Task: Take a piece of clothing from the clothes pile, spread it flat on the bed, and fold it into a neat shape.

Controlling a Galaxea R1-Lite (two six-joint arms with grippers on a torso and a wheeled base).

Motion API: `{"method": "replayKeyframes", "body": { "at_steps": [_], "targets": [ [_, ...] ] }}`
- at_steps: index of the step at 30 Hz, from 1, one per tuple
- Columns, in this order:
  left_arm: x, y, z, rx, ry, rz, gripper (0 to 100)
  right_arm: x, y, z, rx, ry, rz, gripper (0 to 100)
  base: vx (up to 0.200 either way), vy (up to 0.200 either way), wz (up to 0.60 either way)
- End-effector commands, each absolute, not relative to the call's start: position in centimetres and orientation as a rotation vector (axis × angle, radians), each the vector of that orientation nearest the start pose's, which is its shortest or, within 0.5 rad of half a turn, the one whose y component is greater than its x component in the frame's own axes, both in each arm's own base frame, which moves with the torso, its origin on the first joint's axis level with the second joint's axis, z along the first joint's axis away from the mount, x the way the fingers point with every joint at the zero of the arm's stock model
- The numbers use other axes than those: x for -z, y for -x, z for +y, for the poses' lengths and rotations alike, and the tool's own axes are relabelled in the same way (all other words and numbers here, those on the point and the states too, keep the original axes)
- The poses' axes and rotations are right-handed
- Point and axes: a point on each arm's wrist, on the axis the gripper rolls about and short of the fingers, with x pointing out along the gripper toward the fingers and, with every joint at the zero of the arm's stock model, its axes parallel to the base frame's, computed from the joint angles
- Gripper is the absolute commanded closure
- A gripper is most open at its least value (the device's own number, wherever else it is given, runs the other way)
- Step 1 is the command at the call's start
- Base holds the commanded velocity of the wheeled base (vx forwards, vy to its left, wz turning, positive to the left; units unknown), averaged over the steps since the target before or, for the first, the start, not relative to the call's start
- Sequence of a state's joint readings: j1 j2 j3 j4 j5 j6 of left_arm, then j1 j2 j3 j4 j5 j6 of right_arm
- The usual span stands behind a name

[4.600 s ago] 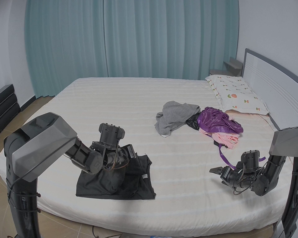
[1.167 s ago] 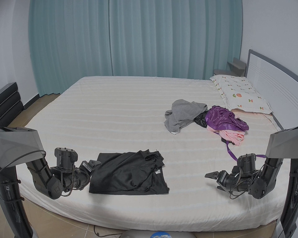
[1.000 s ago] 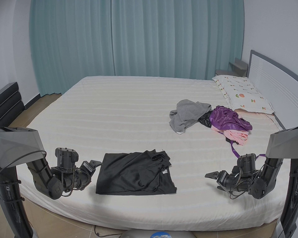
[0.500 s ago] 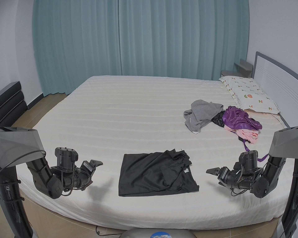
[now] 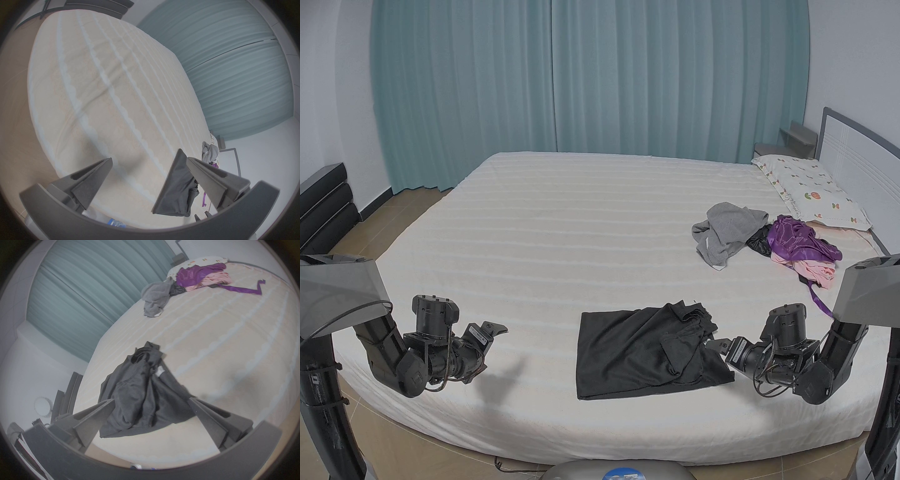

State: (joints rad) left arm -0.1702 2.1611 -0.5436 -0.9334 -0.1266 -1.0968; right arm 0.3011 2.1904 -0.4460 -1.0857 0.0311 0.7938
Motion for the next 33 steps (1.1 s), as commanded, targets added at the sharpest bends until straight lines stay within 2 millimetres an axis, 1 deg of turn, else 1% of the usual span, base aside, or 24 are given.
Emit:
{"method": "replayKeyframes", "body": {
  "at_steps": [1, 3, 6, 7, 8, 11, 14, 16, 18, 23, 27, 33],
  "targets": [
    [-0.6, -30.8, -5.6, -0.12, 1.026, 0.773, 0, 0.2, -28.8, 10.7, -0.081, -0.615, 0.732, 0, 0.2, 0.0, 0.0],
    [-0.5, -30.7, -5.7, -0.118, 1.018, 0.778, 0, 0.1, -29.0, 11.7, -0.084, -0.558, 0.717, 0, 0.2, 0.0, 0.0],
    [-0.4, -30.6, -5.7, -0.115, 1.007, 0.783, 0, 0.0, -29.0, 13.4, -0.102, -0.505, 0.724, 0, 0.0, 0.0, 0.0],
    [-0.4, -30.6, -5.7, -0.116, 1.006, 0.782, 0, 0.1, -29.1, 13.4, -0.102, -0.504, 0.725, 0, 0.0, 0.0, 0.0],
    [-0.4, -30.5, -5.7, -0.114, 0.999, 0.786, 0, 0.3, -29.2, 14.3, -0.111, -0.482, 0.74, 0, 0.0, 0.0, 0.0],
    [-0.4, -30.5, -5.8, -0.112, 0.997, 0.787, 0, 0.7, -29.6, 15.3, -0.11, -0.449, 0.738, 0, 0.0, 0.0, 0.0],
    [-0.3, -30.5, -5.8, -0.113, 0.997, 0.788, 0, 1.3, -29.6, 16.3, -0.109, -0.407, 0.738, 0, 0.0, 0.0, 0.0],
    [-0.3, -30.5, -5.8, -0.113, 0.997, 0.788, 0, 1.6, -29.6, 16.5, -0.114, -0.381, 0.74, 0, 0.0, 0.0, 0.0],
    [-0.3, -30.5, -5.8, -0.113, 0.997, 0.788, 0, 2.2, -29.7, 16.5, -0.119, -0.31, 0.74, 0, 0.0, 0.0, 0.0],
    [-0.3, -30.5, -5.8, -0.112, 0.995, 0.788, 0, 2.6, -30.3, 16.9, -0.124, -0.249, 0.728, 0, 0.0, 0.0, 0.0],
    [-0.3, -30.5, -5.8, -0.113, 0.997, 0.788, 0, 3.8, -30.8, 17.2, -0.115, -0.158, 0.736, 0, 0.0, 0.0, 0.0],
    [-0.4, -30.5, -5.8, -0.112, 0.995, 0.788, 0, 4.8, -31.4, 17.7, -0.121, -0.097, 0.731, 0, 0.0, 0.0, 0.0]
  ]
}}
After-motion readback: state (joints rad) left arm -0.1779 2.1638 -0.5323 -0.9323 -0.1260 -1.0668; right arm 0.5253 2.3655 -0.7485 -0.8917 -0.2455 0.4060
